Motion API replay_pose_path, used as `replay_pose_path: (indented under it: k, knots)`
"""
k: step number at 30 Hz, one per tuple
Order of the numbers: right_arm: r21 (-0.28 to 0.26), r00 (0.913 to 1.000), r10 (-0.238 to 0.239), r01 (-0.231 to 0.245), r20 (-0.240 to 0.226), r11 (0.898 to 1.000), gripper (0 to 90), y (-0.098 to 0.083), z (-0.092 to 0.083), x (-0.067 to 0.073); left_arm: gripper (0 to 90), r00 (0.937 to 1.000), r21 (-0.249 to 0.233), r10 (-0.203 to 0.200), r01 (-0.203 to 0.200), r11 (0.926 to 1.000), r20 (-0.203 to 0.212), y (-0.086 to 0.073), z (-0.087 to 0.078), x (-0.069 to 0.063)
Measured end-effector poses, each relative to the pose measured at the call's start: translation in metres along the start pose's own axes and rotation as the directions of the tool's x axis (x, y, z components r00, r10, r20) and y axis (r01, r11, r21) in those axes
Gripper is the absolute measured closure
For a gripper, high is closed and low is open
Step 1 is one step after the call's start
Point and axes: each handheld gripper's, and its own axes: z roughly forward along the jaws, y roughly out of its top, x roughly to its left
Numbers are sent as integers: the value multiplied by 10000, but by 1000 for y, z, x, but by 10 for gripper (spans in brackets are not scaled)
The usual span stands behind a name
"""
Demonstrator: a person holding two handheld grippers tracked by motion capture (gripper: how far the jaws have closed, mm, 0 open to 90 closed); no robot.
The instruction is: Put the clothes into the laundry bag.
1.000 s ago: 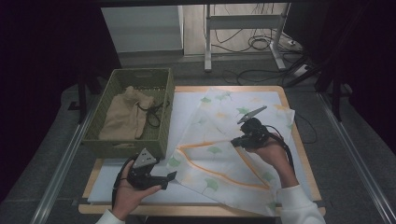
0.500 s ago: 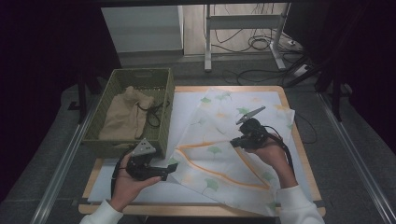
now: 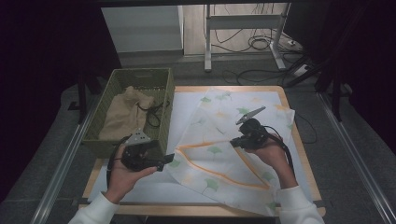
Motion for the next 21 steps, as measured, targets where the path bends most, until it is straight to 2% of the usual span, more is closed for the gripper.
replay_pose_path:
  k: [5, 12, 15, 21]
  knots:
    - [25, 10000, -46, 46, 17, 10000, 874, 0, 1, 1, 180, 9999, -146, -71, 69, 9999, -148, 10, -4, 7]
    - [63, 10000, 14, -15, 26, 10000, 874, -1, 2, -1, 176, 9996, -98, -144, 142, 9999, -230, 19, -10, 17]
    - [65, 10000, 12, -13, 45, 10000, 874, 0, 2, 0, 173, 9991, -53, -54, 52, 10000, -422, 23, -11, 21]
    - [95, 10000, 30, -31, 54, 10000, 873, 0, 3, 1, 169, 9980, -47, -147, 144, 9999, -620, 29, -12, 31]
